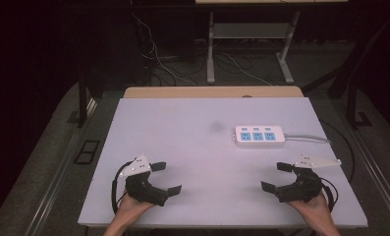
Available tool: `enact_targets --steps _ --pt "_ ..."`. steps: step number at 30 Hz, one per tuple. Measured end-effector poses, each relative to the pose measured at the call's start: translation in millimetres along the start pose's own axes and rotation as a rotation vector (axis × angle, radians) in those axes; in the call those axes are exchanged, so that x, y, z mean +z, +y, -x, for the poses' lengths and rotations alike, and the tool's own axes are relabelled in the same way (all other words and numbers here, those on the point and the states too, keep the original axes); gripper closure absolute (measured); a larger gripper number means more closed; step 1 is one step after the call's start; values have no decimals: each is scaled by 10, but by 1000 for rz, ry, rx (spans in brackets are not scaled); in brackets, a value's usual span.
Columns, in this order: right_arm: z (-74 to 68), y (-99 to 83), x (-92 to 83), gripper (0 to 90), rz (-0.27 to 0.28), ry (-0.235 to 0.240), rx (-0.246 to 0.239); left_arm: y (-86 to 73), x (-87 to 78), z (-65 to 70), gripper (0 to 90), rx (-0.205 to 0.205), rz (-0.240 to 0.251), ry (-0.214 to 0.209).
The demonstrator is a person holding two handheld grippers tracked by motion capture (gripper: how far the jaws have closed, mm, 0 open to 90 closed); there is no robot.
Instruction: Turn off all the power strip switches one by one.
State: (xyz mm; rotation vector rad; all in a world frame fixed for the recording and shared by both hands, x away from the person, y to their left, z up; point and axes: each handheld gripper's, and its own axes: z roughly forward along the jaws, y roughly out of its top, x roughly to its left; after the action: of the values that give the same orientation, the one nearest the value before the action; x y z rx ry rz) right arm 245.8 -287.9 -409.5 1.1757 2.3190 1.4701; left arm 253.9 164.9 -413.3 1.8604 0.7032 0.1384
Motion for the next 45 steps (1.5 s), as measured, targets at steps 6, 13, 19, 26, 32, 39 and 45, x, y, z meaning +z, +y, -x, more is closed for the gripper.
enact_targets --steps 6,13,19,26,32,39,45 --pt "13 1 4 1 -10 4 0 -7 -3 -10 0 3 -5 4" --pt "26 -1 10 1 -23 9 5 -18 13 -12 0 4 -14 3" --pt "22 -11 34 1 -44 7 0 -21 17 -13 0 4 -17 2" --pt "26 -20 41 1 -60 13 6 -27 10 -12 0 -1 -17 7" --pt "32 -26 56 1 -87 8 3 -32 -1 -8 0 -6 -12 9" --pt "63 -15 66 1 -114 2 5 -41 11 -14 0 -10 -22 7" --pt "104 25 56 1 -126 6 10 -49 3 -39 0 -14 -24 15"
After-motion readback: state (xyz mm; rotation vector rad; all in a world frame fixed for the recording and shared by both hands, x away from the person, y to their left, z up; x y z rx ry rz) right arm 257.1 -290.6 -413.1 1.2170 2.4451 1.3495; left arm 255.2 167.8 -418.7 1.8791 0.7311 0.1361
